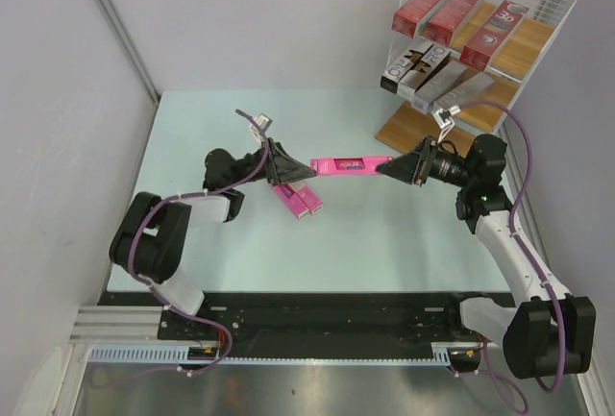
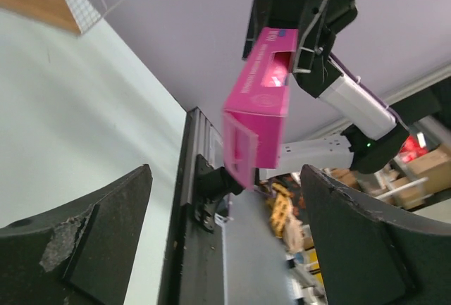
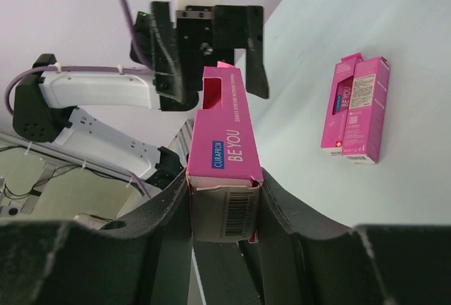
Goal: Place and organize the toothpastes onto the shelf
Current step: Pick up the toothpaste from the center of the board.
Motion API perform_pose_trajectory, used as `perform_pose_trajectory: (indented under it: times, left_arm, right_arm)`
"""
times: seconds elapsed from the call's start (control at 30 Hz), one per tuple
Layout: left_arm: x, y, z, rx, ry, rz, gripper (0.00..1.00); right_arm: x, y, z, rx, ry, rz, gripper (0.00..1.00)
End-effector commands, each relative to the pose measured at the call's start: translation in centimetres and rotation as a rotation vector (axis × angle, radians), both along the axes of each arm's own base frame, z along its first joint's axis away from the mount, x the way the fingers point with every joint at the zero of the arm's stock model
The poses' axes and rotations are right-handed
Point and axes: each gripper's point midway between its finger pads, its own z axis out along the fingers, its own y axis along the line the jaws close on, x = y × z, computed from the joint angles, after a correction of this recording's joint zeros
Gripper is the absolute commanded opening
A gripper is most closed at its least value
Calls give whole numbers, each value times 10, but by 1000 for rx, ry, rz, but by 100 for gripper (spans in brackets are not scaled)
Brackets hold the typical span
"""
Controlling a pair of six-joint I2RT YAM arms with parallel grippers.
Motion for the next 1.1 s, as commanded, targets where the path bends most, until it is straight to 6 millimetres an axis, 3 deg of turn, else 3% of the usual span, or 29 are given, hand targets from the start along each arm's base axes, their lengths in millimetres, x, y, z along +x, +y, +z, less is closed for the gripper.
perform_pose_trajectory:
  times: [0.0, 0.23, 0.47, 0.63, 0.77, 0.93, 1.07]
  left_arm:
    - [-19, 5, 22, -101, -195, -44, 91]
    - [-25, -3, 30, -120, -230, -63, 88]
    - [-33, -23, 34, -114, -248, -118, 81]
    - [-34, -28, 34, -109, -253, -123, 67]
    - [-33, -28, 34, -102, -254, -119, 48]
    - [-33, -28, 34, -102, -258, -113, 38]
    - [-32, -28, 37, -107, -261, -108, 26]
  right_arm:
    - [-8, 1, 31, 5, -116, 29, 6]
    - [-10, 5, 23, -8, -97, 49, 6]
    - [-11, 11, 17, -19, -83, 60, 6]
    - [-11, 12, 14, -30, -83, 54, 5]
    - [-11, 12, 12, -37, -77, 51, 5]
    - [-11, 11, 9, -46, -77, 47, 6]
    - [-9, 8, 8, -59, -79, 16, 20]
